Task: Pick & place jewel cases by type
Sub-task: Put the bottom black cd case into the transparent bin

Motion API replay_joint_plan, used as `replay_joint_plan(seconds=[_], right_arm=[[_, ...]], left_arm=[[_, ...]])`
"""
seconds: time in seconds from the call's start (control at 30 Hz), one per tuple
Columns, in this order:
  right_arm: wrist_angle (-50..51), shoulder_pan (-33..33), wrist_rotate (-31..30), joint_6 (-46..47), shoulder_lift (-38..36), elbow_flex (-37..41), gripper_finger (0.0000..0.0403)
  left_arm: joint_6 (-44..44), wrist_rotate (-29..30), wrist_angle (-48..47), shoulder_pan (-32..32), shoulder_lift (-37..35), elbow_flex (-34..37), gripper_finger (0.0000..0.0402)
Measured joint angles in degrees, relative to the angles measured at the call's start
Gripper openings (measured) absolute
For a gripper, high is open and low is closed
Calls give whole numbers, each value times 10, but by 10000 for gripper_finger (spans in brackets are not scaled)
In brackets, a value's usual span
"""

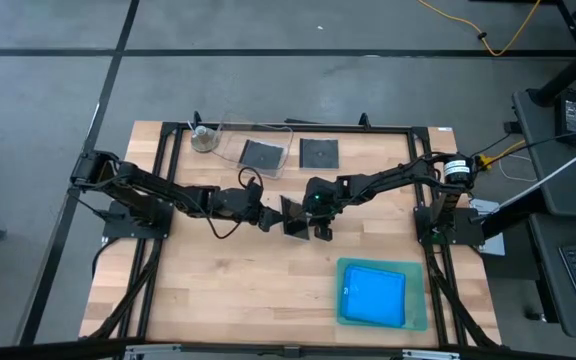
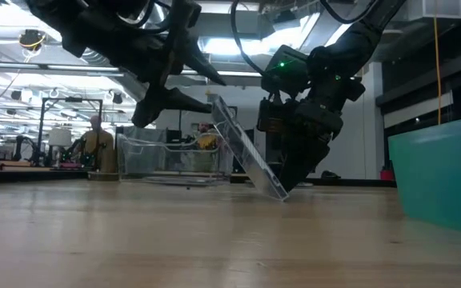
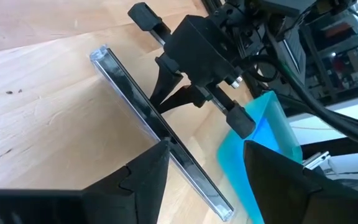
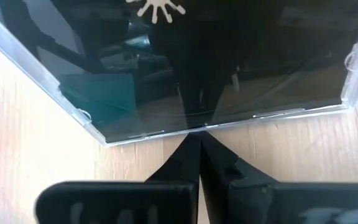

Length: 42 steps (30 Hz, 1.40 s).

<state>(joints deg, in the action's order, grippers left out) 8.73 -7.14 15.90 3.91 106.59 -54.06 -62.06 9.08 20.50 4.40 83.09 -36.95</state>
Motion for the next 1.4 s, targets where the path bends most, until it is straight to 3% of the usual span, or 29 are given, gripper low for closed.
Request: replay_joint_plan(seconds=[0.5, 0.8, 0.93, 1.4], right_arm=[[0, 1, 0, -1, 0, 0, 8], [-3, 1, 0, -1, 0, 1, 8], [-2, 3, 1, -1, 0, 1, 8], [-1, 10, -2, -13, 0, 1, 8]], left_arm=[[33, -27, -7, -23, 9, -21, 196], [80, -147, -34, -47, 107, -110, 196], [75, -173, -22, -57, 136, -131, 196], [49, -186, -45, -67, 110, -128, 196]])
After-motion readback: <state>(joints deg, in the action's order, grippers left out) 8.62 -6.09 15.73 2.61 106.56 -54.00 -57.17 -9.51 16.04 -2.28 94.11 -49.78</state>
